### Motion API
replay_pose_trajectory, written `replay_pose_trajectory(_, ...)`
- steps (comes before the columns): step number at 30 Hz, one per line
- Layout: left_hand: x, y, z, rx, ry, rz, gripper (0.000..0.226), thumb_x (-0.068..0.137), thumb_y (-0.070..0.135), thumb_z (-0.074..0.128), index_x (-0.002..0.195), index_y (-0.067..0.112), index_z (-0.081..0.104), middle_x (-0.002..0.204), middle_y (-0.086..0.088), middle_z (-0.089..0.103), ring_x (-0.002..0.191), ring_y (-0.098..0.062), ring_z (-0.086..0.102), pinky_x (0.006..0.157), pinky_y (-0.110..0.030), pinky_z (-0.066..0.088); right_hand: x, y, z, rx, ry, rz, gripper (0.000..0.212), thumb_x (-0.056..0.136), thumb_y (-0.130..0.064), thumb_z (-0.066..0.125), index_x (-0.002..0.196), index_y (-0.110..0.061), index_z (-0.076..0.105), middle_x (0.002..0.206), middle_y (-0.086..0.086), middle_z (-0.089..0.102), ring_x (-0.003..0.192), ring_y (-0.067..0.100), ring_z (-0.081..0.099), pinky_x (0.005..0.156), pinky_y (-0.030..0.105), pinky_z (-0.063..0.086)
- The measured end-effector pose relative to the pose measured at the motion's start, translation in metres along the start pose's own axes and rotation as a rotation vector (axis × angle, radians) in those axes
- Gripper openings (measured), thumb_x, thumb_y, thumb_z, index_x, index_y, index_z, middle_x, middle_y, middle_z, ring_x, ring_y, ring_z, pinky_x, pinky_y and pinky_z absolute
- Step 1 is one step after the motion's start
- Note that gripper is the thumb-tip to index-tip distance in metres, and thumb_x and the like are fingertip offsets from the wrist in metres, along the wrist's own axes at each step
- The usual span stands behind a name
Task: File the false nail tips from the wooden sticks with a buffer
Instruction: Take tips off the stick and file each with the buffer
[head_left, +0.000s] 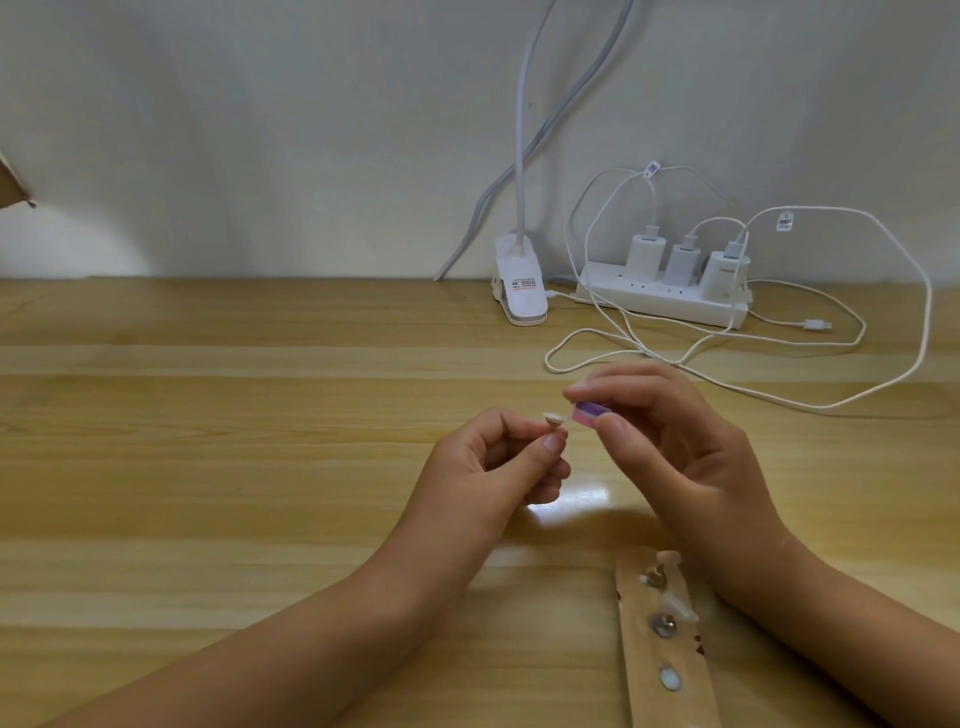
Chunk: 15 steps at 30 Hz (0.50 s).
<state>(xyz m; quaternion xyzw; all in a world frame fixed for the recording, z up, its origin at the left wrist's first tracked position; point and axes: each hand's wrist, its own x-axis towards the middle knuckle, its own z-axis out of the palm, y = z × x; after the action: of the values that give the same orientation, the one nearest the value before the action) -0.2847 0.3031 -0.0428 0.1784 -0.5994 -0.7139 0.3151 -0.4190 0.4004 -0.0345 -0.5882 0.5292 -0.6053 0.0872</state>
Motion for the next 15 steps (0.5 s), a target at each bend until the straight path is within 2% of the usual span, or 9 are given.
replay_pose_trajectory(4, -0.0016, 0.0022, 0.0008, -0.007, -0.027, 0.004, 0.005, 0.075, 0.024, 0.071, 0.074, 0.028, 0.074, 0.074, 0.001, 0.071, 0.069, -0.006, 0.066, 0.065, -0.015, 0.05, 0.0013, 0.0045, -0.0009, 0.031, -0.003, 0.116, 0.014, 0.094, -0.017, 0.065, 0.107, -0.016, 0.069, 0.107, 0.007, 0.064, 0.106, 0.017, 0.063, 0.093, 0.03, 0.052)
replay_pose_trajectory(6, -0.0016, 0.0022, 0.0009, -0.017, -0.026, 0.001, 0.003, 0.075, 0.022, 0.072, 0.074, 0.025, 0.074, 0.076, -0.001, 0.072, 0.071, -0.008, 0.067, 0.066, -0.016, 0.051, 0.0011, 0.0041, -0.0021, 0.022, 0.02, 0.068, 0.014, 0.094, -0.016, 0.064, 0.107, -0.014, 0.069, 0.108, 0.007, 0.064, 0.108, 0.021, 0.063, 0.094, 0.032, 0.052)
replay_pose_trajectory(8, -0.0007, 0.0018, 0.0002, -0.011, -0.018, -0.003, 0.01, 0.081, 0.013, 0.071, 0.075, 0.022, 0.072, 0.073, -0.002, 0.071, 0.068, -0.009, 0.067, 0.065, -0.017, 0.051, 0.0003, 0.0022, 0.0002, -0.017, -0.007, -0.001, 0.017, 0.093, -0.017, 0.062, 0.108, -0.016, 0.069, 0.108, 0.006, 0.063, 0.109, 0.023, 0.062, 0.094, 0.029, 0.052)
replay_pose_trajectory(10, -0.0007, 0.0012, -0.0001, 0.002, -0.015, -0.007, 0.015, 0.082, 0.011, 0.07, 0.073, 0.022, 0.072, 0.071, -0.002, 0.071, 0.066, -0.009, 0.066, 0.064, -0.016, 0.051, 0.0016, 0.0043, 0.0002, -0.018, -0.014, 0.088, 0.013, 0.093, -0.016, 0.065, 0.105, -0.017, 0.07, 0.106, 0.003, 0.064, 0.107, 0.019, 0.063, 0.094, 0.03, 0.052)
replay_pose_trajectory(12, -0.0013, 0.0023, 0.001, -0.012, -0.017, -0.006, 0.006, 0.075, 0.018, 0.073, 0.071, 0.023, 0.072, 0.073, -0.003, 0.071, 0.068, -0.009, 0.067, 0.065, -0.016, 0.051, 0.0026, 0.0068, -0.0024, 0.013, 0.031, 0.175, 0.013, 0.093, -0.011, 0.063, 0.104, -0.014, 0.07, 0.106, 0.005, 0.066, 0.105, 0.016, 0.064, 0.096, 0.035, 0.052)
replay_pose_trajectory(15, -0.002, 0.0024, 0.0008, 0.002, -0.021, 0.004, 0.003, 0.07, 0.026, 0.073, 0.072, 0.024, 0.071, 0.071, 0.0, 0.069, 0.066, -0.007, 0.065, 0.066, -0.015, 0.05, 0.0013, 0.0013, -0.0032, 0.044, 0.043, 0.064, 0.016, 0.092, -0.016, 0.063, 0.106, -0.011, 0.068, 0.107, 0.006, 0.065, 0.106, 0.02, 0.063, 0.093, 0.028, 0.051)
